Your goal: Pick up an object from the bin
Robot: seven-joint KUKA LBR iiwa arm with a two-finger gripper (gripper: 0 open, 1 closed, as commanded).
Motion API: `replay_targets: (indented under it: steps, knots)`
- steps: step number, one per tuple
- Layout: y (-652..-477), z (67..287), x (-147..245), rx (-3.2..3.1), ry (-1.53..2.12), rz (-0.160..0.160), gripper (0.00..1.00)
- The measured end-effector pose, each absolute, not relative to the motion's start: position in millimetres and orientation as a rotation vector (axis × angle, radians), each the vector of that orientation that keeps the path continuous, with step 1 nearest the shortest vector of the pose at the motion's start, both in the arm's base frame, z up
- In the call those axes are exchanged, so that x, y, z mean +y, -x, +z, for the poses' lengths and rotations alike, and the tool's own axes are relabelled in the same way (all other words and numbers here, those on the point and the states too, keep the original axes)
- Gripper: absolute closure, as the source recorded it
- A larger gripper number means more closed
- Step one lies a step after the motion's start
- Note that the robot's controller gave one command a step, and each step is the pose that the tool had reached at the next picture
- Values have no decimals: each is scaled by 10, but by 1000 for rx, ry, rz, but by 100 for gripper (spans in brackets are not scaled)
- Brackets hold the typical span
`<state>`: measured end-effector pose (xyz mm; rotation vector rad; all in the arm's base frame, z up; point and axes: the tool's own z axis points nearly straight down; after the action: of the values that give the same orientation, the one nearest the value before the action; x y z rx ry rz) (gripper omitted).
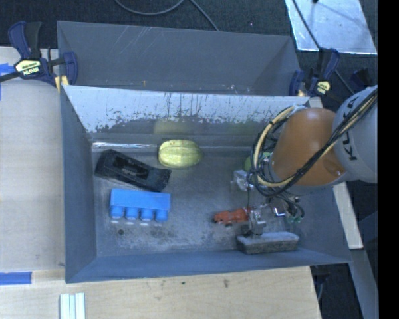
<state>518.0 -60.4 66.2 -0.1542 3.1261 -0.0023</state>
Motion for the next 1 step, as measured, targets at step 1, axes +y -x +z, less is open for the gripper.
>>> replay_targets:
  steps: [1]
  knots:
    - [-5168,706,-361,3127,169,-1,0]
